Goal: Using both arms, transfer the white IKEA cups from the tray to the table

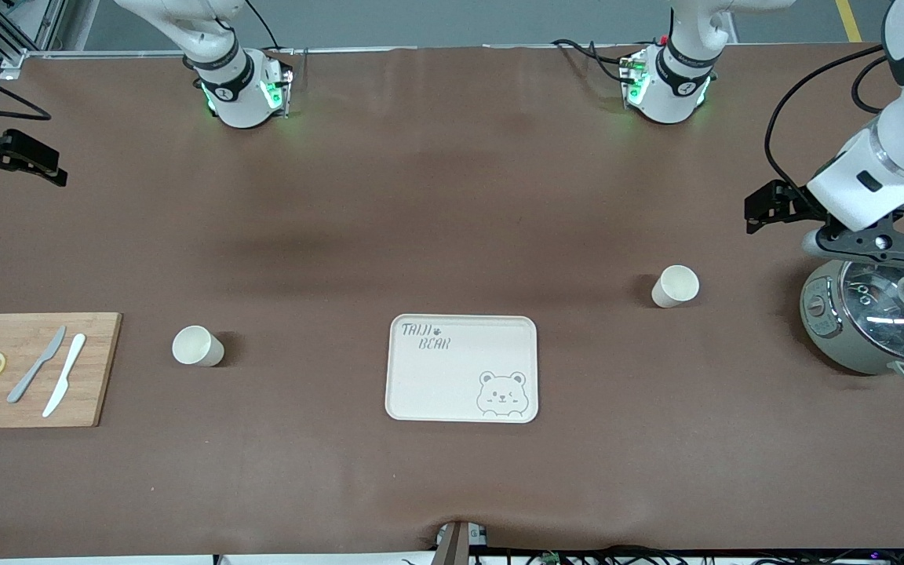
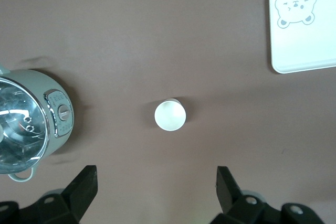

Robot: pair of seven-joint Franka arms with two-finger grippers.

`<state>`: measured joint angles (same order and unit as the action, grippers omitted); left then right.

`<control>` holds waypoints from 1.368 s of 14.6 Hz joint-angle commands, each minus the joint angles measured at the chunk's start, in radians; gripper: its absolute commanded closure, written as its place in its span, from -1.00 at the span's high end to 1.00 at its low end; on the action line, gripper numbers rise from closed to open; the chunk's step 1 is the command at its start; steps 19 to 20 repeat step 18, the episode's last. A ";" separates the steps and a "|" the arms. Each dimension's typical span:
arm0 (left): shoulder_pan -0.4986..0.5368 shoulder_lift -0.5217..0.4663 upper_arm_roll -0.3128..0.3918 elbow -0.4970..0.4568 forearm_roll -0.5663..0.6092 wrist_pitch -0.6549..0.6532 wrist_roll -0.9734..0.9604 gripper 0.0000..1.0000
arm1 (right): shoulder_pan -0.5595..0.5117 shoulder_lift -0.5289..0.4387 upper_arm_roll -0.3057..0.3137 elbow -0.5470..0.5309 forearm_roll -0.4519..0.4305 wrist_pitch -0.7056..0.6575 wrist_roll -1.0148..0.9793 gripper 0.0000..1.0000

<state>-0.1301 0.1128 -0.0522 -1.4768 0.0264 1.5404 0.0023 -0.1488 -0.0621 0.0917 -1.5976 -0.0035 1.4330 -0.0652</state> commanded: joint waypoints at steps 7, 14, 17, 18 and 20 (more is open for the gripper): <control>0.017 -0.008 -0.002 0.007 0.018 -0.013 0.013 1.00 | 0.001 -0.018 -0.006 0.002 0.007 -0.005 -0.001 1.00; 0.015 -0.010 -0.002 0.007 0.015 -0.013 -0.001 1.00 | 0.003 -0.008 -0.006 0.001 0.005 -0.020 -0.001 1.00; 0.015 -0.012 -0.002 0.007 0.015 -0.013 -0.002 1.00 | 0.003 -0.007 -0.006 -0.002 0.005 -0.023 -0.001 1.00; 0.015 -0.012 -0.002 0.007 0.017 -0.013 -0.004 1.00 | 0.003 -0.005 -0.006 -0.001 0.005 -0.037 -0.002 1.00; 0.015 -0.012 -0.002 0.007 0.017 -0.013 -0.004 1.00 | 0.003 -0.005 -0.006 -0.001 0.005 -0.037 -0.002 1.00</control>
